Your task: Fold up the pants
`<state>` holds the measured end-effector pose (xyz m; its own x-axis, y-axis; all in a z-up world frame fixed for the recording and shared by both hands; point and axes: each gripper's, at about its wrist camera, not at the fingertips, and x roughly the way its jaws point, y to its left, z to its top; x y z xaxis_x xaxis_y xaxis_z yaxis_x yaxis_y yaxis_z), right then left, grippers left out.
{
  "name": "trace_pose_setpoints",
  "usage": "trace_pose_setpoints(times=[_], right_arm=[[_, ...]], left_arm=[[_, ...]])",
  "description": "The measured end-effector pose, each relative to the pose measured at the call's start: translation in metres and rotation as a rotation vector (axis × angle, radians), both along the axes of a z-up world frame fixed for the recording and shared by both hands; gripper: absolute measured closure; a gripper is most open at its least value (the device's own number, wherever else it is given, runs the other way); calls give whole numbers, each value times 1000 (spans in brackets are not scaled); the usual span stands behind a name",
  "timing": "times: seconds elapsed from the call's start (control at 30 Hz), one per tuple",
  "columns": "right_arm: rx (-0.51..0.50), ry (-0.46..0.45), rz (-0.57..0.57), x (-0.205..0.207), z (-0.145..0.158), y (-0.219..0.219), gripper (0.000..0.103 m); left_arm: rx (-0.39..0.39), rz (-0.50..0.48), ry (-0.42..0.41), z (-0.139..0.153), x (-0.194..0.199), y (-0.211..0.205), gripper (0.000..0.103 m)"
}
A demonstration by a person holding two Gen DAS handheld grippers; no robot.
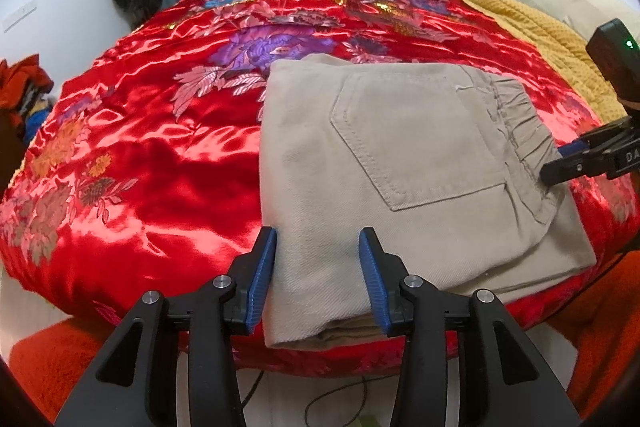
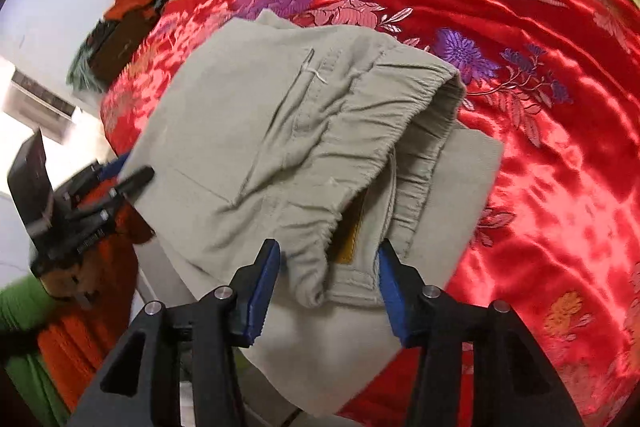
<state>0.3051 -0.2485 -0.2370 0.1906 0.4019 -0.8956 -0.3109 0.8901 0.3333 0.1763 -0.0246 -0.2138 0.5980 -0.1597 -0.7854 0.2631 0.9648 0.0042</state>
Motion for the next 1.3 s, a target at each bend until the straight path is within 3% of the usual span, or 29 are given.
trace_pose_setpoints(times=[0.07,0.13,0.2,0.33,0.5,0.6,0.7,0.8,0.87,1.07,1.17,1.23,1.3], right_arm=[[-59,-9,18,0,-2,8,56],[-128,-44,50,-4,5,17,74],[-165,-92,72,-11,17,26,84],[-134,-137,25,-20,40,33,90],[76,-206,-57,-47,90,15,91],[182,-218,-114,-65,99,1,91],[182,-170,-203,-72,63,-20,91],[158,-35,-312,-72,-3,-41,90],[193,-36,-344,-75,-23,-45,89],[248,-60,-385,-76,-27,-47,88],[261,-68,-385,-74,-28,-50,86],[236,-78,-384,-77,-22,-51,75],[129,-118,-392,-82,-9,-49,62]], left_arm=[[4,-1,-1,0,0,-1,59],[1,1,1,0,0,0,59],[-2,4,6,0,0,0,59],[-35,23,29,17,1,6,58],[-170,32,-33,65,-7,24,58],[-173,1,-73,82,-11,21,57],[-153,-30,-72,77,-11,12,56],[-113,-44,-28,57,-9,5,56],[-82,-34,-6,47,-9,5,56],[-85,-6,-2,43,-8,20,59],[-43,-50,53,24,-3,9,72],[-13,-60,50,16,-6,1,73],[18,-73,26,16,-9,-5,72]])
